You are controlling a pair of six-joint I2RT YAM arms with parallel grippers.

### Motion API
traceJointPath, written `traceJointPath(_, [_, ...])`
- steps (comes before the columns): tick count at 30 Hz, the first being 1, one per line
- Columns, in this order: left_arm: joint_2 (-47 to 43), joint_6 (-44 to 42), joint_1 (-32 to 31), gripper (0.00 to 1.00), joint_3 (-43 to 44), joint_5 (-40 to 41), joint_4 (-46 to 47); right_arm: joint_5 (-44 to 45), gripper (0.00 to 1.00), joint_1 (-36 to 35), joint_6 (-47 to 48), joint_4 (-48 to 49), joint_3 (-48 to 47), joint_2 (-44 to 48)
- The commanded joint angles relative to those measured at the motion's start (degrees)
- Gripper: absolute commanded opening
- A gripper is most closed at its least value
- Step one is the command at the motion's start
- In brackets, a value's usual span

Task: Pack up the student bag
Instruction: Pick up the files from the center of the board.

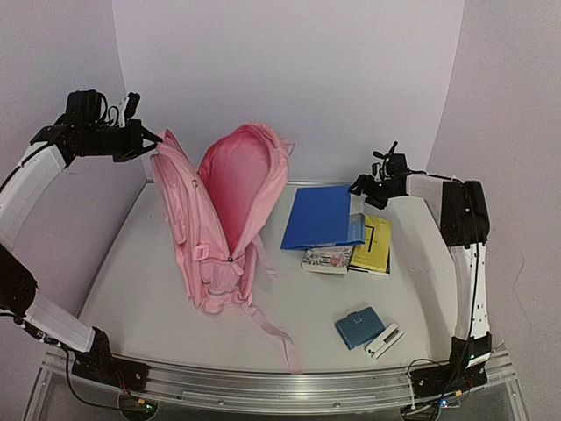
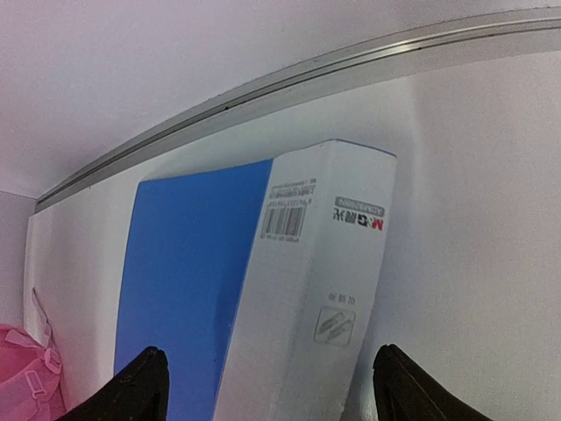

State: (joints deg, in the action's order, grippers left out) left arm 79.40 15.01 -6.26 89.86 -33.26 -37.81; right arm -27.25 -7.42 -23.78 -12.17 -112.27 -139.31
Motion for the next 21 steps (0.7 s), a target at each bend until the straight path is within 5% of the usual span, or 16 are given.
traceJointPath(1, [-1.05,0.27,0.46,0.00,-1.27,2.62,-0.68,-4.69,0.73,0.13,-1.66,0.82,-6.28,-5.22])
traceJointPath(4, [-1.38,0.73,0.50,0.00,-1.89,3.10,-0.60,-5.40,0.65,0.18,-2.40,1.35,-8.45,-6.54])
traceJointPath(10, [-2.20,1.46,0.47,0.00,-2.39,2.81,-0.01,-3.90,0.28,0.13,-4.39,4.56,-8.41,-4.31])
traceJointPath(21, [-2.54,3.06,0.47,0.00,-3.34,1.21,1.24,-1.45,0.00,0.14,-9.54,18.56,8.09,17.59])
